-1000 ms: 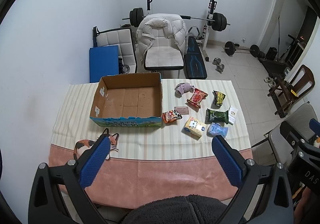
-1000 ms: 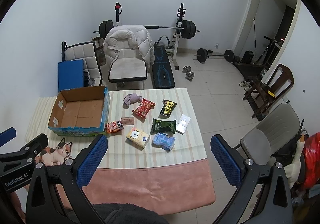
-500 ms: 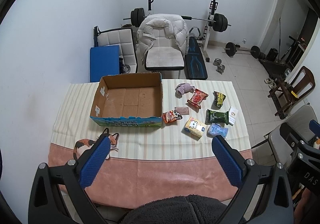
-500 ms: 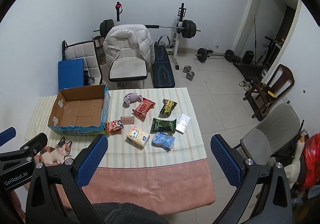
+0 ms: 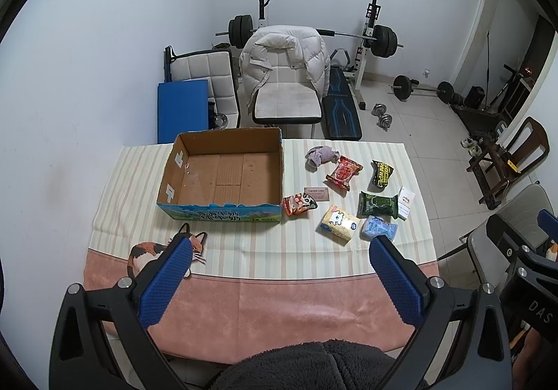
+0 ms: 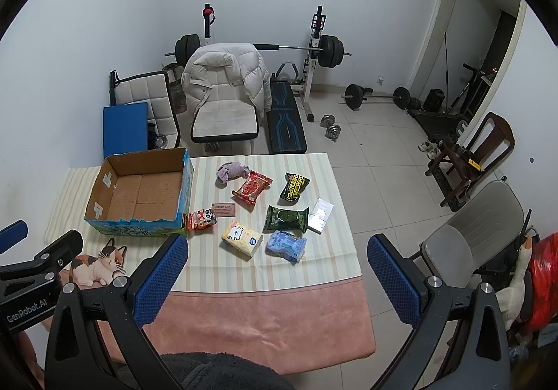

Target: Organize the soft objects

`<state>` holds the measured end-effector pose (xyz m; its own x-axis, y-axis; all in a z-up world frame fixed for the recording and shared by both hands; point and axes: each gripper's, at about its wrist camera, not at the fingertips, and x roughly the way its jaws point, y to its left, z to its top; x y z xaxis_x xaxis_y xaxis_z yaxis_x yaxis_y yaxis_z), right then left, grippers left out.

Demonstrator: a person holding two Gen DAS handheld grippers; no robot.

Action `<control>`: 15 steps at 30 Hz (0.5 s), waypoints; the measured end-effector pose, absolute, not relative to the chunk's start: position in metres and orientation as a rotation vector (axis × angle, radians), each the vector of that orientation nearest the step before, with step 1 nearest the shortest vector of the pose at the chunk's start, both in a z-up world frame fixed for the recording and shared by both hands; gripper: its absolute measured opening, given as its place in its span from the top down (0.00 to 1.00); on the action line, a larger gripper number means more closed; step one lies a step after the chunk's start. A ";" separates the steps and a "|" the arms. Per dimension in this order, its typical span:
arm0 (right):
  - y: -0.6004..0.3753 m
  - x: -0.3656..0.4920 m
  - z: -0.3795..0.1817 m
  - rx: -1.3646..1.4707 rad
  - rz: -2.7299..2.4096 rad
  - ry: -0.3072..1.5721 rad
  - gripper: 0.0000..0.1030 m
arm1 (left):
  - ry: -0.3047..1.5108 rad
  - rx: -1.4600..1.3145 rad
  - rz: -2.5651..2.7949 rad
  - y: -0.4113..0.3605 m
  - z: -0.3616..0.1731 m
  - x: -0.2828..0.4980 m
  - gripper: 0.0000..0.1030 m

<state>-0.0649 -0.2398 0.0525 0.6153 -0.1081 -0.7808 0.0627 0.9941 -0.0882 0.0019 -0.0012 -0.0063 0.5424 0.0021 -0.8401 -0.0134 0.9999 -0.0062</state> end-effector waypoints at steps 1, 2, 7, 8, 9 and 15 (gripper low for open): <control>-0.240 -0.065 0.053 -0.054 -0.099 0.903 0.00 | 0.997 -0.011 0.009 -0.001 -0.007 0.002 0.00; -0.240 -0.065 0.052 -0.054 -0.099 0.904 0.00 | 0.999 -0.012 0.009 -0.001 -0.006 0.002 0.00; -0.240 -0.065 0.053 -0.052 -0.096 0.905 0.00 | 0.998 -0.012 0.009 -0.001 -0.006 0.002 0.00; -0.240 -0.065 0.053 -0.053 -0.098 0.904 0.00 | 0.997 -0.011 0.009 -0.001 -0.006 0.002 0.00; -0.241 -0.065 0.052 -0.054 -0.099 0.902 0.00 | 0.998 -0.012 0.008 -0.001 -0.006 0.002 0.00; -0.241 -0.064 0.053 -0.053 -0.098 0.904 0.00 | 0.998 -0.016 0.005 0.001 -0.004 0.003 0.00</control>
